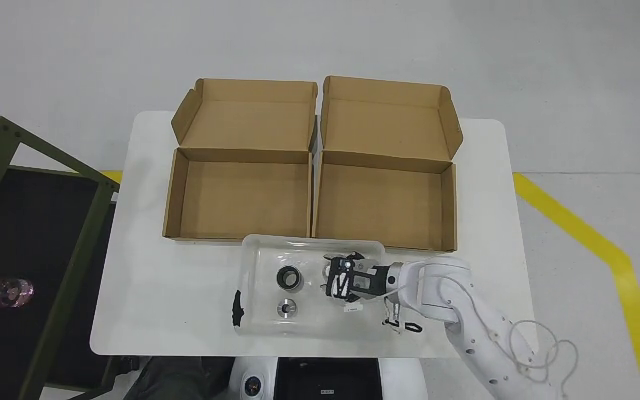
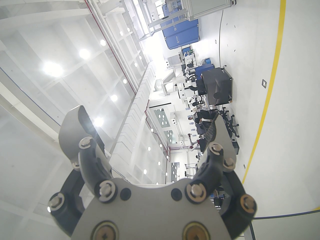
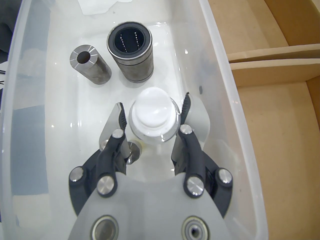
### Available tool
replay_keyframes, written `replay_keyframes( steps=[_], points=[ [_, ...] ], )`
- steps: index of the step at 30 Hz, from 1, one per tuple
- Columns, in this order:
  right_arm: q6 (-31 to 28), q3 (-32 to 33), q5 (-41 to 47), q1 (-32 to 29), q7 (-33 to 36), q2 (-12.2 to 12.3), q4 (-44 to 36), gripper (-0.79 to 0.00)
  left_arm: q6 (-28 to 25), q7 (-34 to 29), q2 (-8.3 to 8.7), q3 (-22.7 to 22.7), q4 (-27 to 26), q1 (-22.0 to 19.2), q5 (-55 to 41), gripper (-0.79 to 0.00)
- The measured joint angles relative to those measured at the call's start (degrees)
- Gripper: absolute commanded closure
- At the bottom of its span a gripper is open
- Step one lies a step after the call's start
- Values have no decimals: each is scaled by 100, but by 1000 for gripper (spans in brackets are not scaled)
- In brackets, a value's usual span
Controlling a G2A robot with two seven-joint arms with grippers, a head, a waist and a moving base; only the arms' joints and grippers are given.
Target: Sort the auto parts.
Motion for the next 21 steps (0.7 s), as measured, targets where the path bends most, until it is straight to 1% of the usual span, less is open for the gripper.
replay_keyframes(
  steps=[1,2,3,11,21],
  points=[
    [0,-19,9,23,3,-1,13,-102,0,0,0,0,0,0,0,-785],
    [-3,-37,19,45,6,-3,25,-74,0,0,0,0,0,0,0,-785],
    [-3,-56,33,73,9,-4,40,0,0,0,0,0,0,0,0,-785],
    [-241,-83,438,137,-147,15,-76,0,0,0,0,0,0,0,0,-785],
    [-574,230,957,13,-499,115,-718,0,0,0,0,0,0,0,0,-785]
  ],
)
